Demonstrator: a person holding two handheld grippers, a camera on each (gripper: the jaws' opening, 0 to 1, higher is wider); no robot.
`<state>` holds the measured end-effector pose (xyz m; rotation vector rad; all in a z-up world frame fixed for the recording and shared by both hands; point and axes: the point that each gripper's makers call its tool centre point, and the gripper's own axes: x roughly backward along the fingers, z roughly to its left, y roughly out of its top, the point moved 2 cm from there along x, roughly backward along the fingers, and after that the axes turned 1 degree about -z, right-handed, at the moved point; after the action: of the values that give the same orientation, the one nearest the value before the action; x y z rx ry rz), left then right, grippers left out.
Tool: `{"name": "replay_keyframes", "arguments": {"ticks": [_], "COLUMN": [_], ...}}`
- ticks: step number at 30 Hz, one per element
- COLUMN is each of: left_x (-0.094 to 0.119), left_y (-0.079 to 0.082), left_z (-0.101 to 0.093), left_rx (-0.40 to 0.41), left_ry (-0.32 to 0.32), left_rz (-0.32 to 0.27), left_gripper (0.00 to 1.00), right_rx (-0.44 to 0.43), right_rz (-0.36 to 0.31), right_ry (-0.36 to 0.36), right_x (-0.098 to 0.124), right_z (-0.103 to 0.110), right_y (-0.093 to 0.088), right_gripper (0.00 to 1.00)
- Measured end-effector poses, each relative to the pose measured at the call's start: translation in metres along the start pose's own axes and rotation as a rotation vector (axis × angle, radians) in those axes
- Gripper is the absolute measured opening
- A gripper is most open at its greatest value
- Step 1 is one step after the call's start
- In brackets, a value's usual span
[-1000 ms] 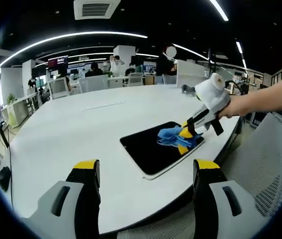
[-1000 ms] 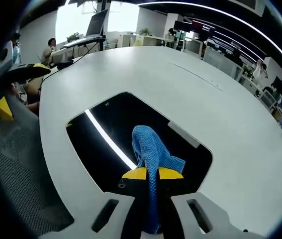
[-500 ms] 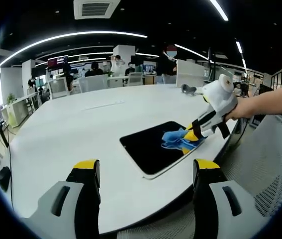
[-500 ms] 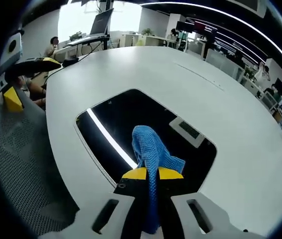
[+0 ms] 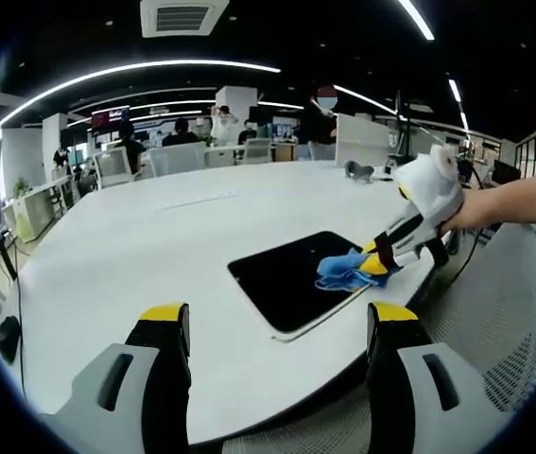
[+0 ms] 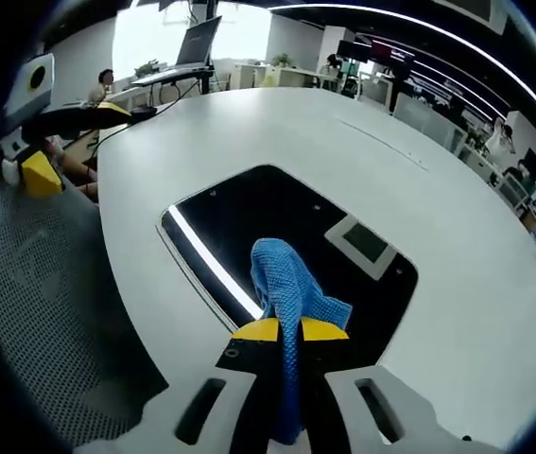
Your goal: Wipe the mirror surface with the cleaning cloth until all visible marks leave the cleaned area.
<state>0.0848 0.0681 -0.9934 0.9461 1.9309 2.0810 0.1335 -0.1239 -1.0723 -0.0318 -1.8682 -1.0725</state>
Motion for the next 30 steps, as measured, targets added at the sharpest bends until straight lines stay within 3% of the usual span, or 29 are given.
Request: {"name": "replay_keyframes", "arguments": {"ticks": [5,30], "left_x": [0.0000,-0.0003], "left_y": [0.0005,-0.0021], "left_z": [0.0009,-0.0013], "left_rx": [0.000,-0.003], "left_ry": [0.006,-0.004], "left_rz": [-0.003,0.025], "left_gripper": [0.74,0.74], "right_rx": [0.039,-0.009], "right_rz": [0.015,-0.034], "right_ry": [-0.004,-0.021], "right_x": [0.0030,0.0071], "right_z": [0.0045,0.0065], "right_y": [-0.0014,-0.0042], "right_gripper": [0.00,0.00]}}
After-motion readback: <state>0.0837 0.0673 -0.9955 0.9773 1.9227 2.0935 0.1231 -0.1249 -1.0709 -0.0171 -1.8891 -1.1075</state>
